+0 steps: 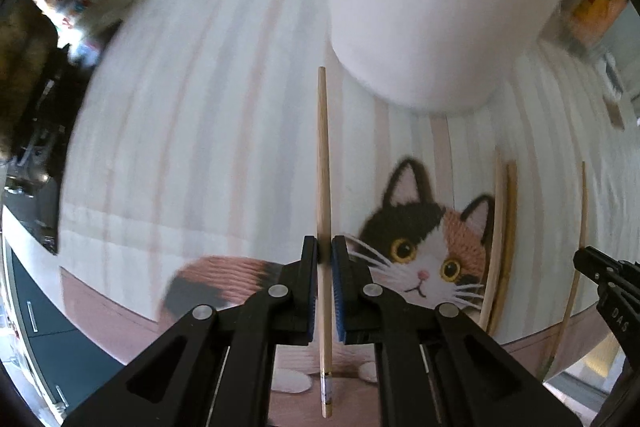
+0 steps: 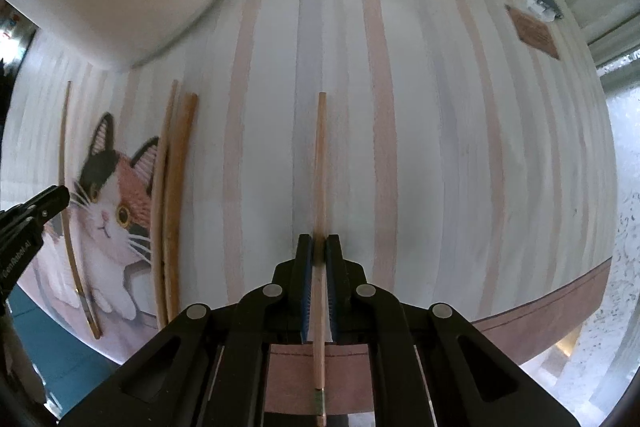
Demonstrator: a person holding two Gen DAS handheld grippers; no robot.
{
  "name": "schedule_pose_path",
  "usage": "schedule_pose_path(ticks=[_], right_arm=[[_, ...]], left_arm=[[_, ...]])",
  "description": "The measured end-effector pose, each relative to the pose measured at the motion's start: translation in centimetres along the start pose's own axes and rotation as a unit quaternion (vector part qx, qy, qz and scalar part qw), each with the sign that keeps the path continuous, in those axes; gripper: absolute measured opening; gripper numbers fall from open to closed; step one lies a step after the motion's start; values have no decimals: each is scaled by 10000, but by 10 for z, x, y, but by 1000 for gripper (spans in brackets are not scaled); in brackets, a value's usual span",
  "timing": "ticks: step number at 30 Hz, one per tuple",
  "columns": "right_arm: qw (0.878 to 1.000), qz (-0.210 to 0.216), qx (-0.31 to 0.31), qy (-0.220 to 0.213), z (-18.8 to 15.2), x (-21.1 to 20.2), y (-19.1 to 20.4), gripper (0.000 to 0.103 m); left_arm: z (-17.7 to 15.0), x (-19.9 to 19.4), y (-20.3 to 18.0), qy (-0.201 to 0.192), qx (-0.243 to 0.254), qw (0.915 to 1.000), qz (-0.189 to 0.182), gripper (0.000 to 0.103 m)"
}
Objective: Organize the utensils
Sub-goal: 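Carry the left tool's chopstick into the cream holder while the right tool inserts its own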
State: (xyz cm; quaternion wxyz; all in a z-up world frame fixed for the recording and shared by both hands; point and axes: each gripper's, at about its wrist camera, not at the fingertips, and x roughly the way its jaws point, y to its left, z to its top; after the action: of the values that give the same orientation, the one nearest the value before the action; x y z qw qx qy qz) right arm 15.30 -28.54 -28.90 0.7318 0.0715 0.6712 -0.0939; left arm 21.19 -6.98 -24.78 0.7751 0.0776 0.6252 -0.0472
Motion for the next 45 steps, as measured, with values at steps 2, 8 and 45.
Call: schedule_pose_path(ticks=[2, 8, 45], right_arm=[[9997, 44, 31, -225, 1, -14, 1, 7], [9947, 203, 174, -993, 14, -65, -2, 7], [9054, 1719, 1282, -3666, 167, -288, -17, 6]], left_arm=[[3, -19, 6, -233, -56, 9997, 16, 5], [13, -80, 27, -980, -317, 9947, 17, 5], [195, -243, 29, -3303, -1349, 9180, -1730, 5]])
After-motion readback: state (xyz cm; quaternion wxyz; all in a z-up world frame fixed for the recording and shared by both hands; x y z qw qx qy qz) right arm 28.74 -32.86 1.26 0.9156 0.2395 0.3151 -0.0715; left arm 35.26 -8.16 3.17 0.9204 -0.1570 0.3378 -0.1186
